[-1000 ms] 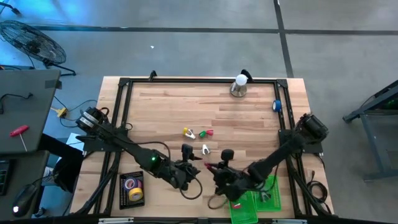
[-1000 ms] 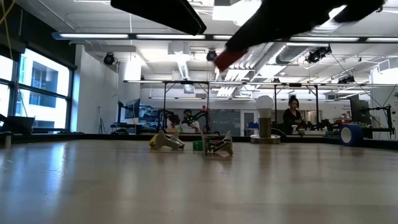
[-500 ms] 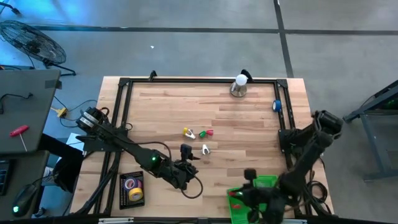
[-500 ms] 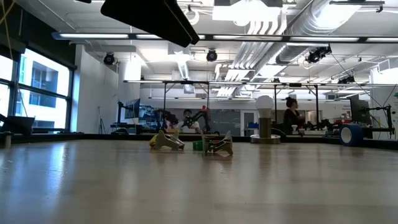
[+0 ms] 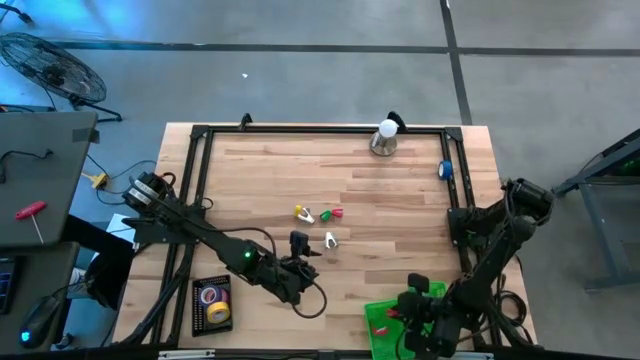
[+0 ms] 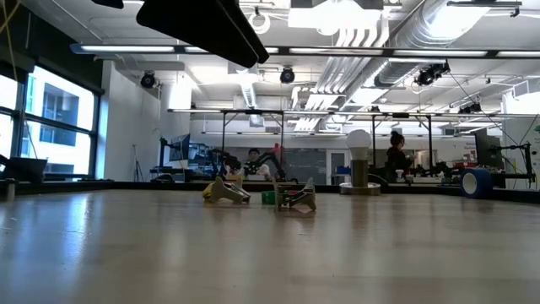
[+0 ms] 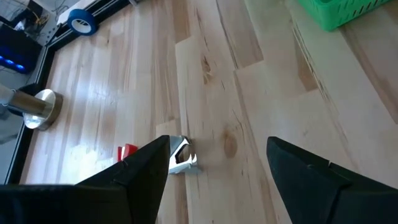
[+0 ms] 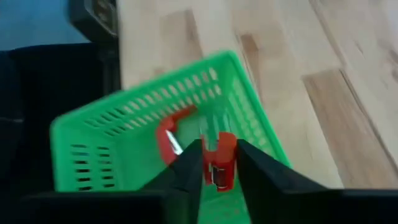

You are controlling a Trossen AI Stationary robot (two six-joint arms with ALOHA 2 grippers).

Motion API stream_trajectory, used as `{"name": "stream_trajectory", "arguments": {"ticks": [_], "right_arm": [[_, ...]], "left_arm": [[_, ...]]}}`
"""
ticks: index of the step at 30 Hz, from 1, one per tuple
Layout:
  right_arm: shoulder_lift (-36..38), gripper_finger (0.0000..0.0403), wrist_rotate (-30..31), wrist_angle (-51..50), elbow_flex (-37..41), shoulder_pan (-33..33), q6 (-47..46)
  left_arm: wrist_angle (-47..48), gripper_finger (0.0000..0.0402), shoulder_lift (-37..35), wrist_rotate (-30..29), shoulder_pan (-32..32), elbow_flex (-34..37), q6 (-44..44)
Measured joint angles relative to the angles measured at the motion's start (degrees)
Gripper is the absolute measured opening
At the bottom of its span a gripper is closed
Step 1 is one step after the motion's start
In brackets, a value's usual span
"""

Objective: Pick and place Stapler, Stapler remover, tape
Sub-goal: Put the red stapler into the left green bin

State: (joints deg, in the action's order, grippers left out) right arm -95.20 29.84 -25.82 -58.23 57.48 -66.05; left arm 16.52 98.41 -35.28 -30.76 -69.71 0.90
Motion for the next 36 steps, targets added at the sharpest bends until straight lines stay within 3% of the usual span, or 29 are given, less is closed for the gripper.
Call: {"name": "stream_trajectory", "arguments": {"ticks": [6,12,18,24,36], "right_arm": [[0.0,0.0188,-0.58,6.07,4.4,-1.45,-2.05],[0.0,0.0234,-1.31,12.43,4.62,-4.07,7.12],[0.0,0.0235,-1.92,18.45,4.58,-7.0,18.22],[0.0,0.0225,-2.41,18.39,4.56,-12.64,26.37],[0.0,0.0199,-20.56,14.6,3.13,-33.74,42.29]], "left_arm": [[0.12,0.0259,0.02,-0.03,0.0,0.0,0.05],[0.28,0.0259,0.02,-1.84,0.0,0.0,0.14],[3.67,0.0259,0.04,-5.44,0.0,0.04,0.22],[4.53,0.0259,-0.42,-6.33,-0.52,0.09,-2.57],[4.75,0.0259,-8.21,-12.68,-6.24,0.08,-4.23]]}}
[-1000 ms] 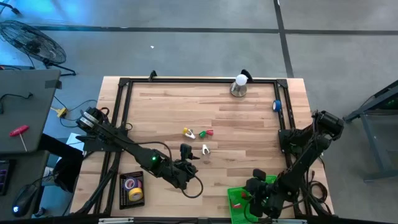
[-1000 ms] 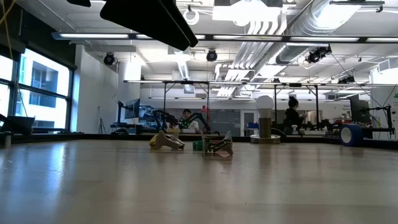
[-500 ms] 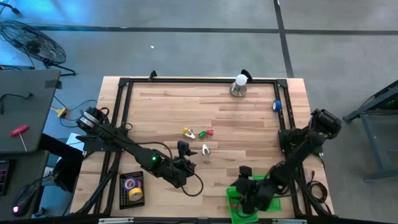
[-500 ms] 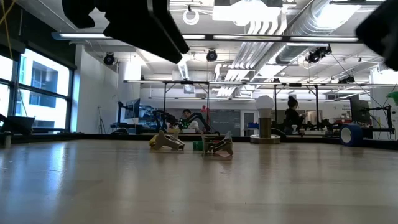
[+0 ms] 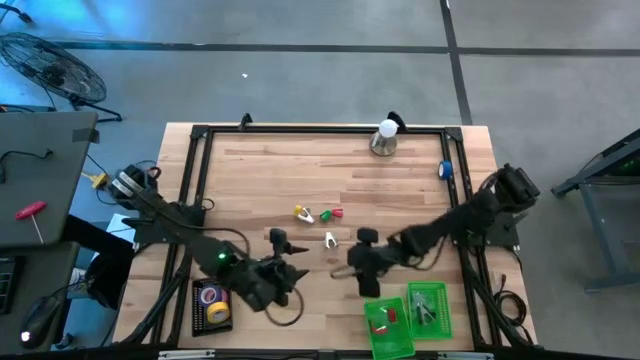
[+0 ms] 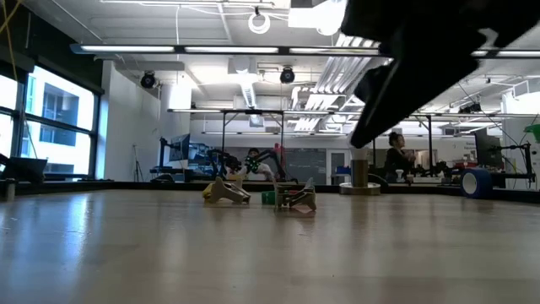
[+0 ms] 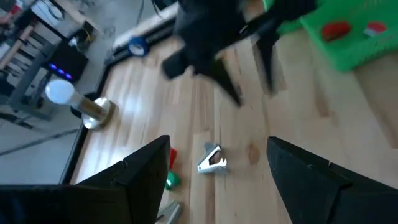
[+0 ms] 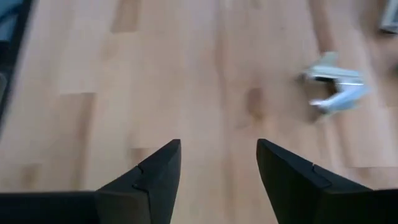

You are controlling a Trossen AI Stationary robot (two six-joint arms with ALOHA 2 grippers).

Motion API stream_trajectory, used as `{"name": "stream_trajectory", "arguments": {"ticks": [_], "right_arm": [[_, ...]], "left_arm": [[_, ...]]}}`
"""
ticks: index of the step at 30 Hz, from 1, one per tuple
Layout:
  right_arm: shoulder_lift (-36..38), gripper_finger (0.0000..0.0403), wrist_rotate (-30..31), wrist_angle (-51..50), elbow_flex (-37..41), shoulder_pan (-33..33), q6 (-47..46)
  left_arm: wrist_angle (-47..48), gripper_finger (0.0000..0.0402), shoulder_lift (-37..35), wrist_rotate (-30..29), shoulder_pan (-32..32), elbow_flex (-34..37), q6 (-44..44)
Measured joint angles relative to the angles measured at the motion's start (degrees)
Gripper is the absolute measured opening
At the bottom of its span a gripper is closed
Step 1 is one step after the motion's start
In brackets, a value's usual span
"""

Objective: Pick and place Stapler, Stapler remover, tape
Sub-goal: Put the red stapler into the left green bin

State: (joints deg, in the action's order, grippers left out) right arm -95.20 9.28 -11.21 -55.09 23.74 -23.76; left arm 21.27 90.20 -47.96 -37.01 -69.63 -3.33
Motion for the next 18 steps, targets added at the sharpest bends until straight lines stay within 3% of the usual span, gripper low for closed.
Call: {"name": "stream_trajectory", "arguments": {"ticks": [7,18], "right_arm": [[0.02,0.0191,-3.15,-11.5,-6.22,-9.61,9.54],[-0.17,0.019,-7.21,-12.98,-9.11,-21.48,19.78]], "left_arm": [[-0.02,0.0259,-3.92,-6.62,-5.59,-0.02,-0.3],[0.4,0.0259,-5.78,-14.89,-12.03,-0.08,-3.37]]}}
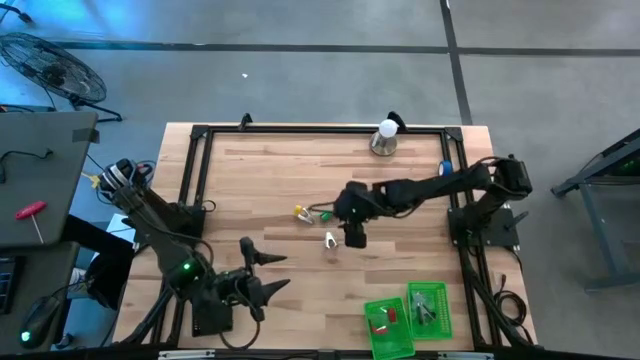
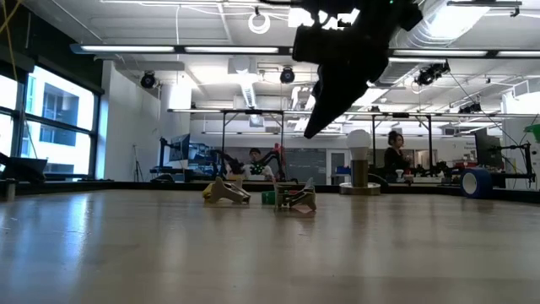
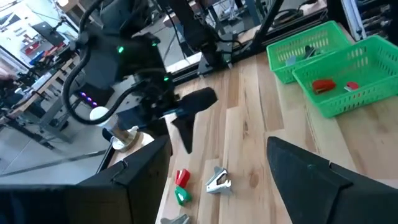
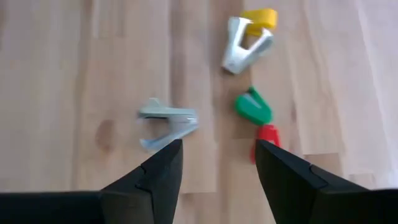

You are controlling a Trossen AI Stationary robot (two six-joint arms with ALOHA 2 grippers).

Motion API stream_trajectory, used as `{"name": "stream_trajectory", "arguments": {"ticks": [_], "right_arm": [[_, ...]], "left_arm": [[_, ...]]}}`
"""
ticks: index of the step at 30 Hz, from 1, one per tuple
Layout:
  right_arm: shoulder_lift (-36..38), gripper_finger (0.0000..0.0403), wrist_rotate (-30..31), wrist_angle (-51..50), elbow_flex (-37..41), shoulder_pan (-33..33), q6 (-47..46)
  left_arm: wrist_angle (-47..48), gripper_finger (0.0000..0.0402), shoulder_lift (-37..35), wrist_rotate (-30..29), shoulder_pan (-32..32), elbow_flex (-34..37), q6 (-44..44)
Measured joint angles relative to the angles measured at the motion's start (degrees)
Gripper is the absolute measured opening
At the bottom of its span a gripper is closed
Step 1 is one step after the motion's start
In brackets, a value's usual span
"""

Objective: Pick and place Stapler, Stapler remover, tape
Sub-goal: Put the red stapler into the left green bin

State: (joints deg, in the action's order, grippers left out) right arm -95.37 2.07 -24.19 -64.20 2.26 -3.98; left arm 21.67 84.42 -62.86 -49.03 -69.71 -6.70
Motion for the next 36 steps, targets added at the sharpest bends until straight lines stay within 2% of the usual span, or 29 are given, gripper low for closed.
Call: {"name": "stream_trajectory", "arguments": {"ticks": [9,15,23,27,32,36], "right_arm": [[-2.19,0.019,-6.71,4.84,0.0,-4.62,3.02],[-4.75,0.019,-6.94,7.89,0.02,-5.38,4.9],[-7.17,0.019,-6.68,5.99,0.17,-7.14,4.05],[-7.17,0.019,-7.59,9.46,-0.19,-7.26,3.89],[-9.29,0.019,-8.3,10.01,-5.64,-6.76,3.82],[-14.26,0.019,-8.74,7.5,-13.98,-4.98,5.01]], "left_arm": [[3.88,0.0259,0.0,-0.76,-0.48,0.0,-4.7],[5.63,0.0259,0.0,-0.78,-0.48,0.0,-7.71],[5.81,0.0259,0.0,-1.48,-0.44,0.0,-7.36],[5.96,0.0259,0.0,-2.12,-0.46,0.0,-7.15],[6.56,0.0259,0.0,-2.24,-0.46,0.0,-7.13],[7.43,0.0259,0.0,-2.44,-0.44,0.03,-7.11]]}}
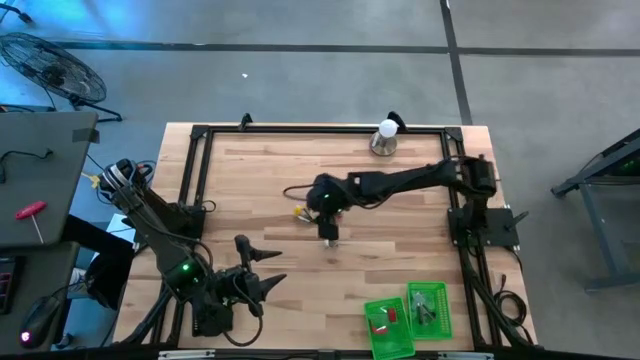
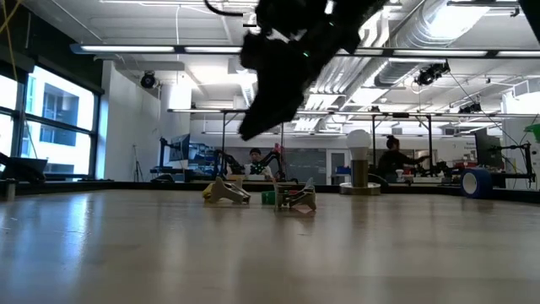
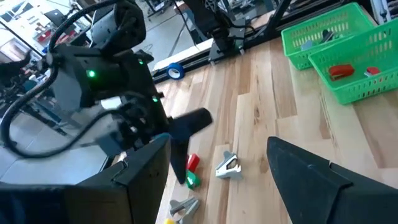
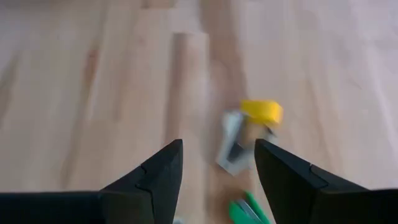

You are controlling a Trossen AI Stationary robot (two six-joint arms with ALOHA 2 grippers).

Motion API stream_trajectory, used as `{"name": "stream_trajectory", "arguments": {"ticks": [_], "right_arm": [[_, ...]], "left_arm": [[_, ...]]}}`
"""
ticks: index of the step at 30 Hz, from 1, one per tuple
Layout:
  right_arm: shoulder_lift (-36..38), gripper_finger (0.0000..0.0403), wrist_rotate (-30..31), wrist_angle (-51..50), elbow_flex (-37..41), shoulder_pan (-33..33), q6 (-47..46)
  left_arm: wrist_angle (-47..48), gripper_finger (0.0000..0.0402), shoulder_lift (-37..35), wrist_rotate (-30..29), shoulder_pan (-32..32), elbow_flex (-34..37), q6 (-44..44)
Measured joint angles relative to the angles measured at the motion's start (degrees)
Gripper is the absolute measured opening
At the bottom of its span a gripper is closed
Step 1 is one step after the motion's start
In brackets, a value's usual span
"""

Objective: Pick and place Stapler, Stapler remover, tape
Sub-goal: Put the red stapler into the left green bin

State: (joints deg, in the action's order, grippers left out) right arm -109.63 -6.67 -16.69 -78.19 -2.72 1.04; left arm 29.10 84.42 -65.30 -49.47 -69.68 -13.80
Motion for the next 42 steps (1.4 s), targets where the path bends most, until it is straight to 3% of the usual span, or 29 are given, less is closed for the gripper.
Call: {"name": "stream_trajectory", "arguments": {"ticks": [7,15,23,33,42], "right_arm": [[-6.31,0.019,3.19,-12.52,-14.41,3.01,2.19],[-6.86,0.019,10.63,-32.68,-15.78,0.94,-2.9],[-7.46,0.019,8.46,-32.6,-15.77,-0.82,-2.21],[-7.38,0.019,7.14,-28.56,-7.14,-3.66,-2.05],[-7.38,0.019,6.18,-26.9,-6.28,-4.53,-2.16]], "left_arm": [[1.6,0.0259,0.0,0.26,-0.04,-0.01,-0.23],[5.04,0.0259,0.0,2.06,-0.04,-0.01,-4.77],[8.32,0.0259,-0.03,3.08,-0.04,-0.01,-9.88],[9.36,0.0259,-0.99,2.84,-0.07,-0.01,-10.09],[10.08,0.0259,-1.03,2.83,-0.07,0.0,-10.51]]}}
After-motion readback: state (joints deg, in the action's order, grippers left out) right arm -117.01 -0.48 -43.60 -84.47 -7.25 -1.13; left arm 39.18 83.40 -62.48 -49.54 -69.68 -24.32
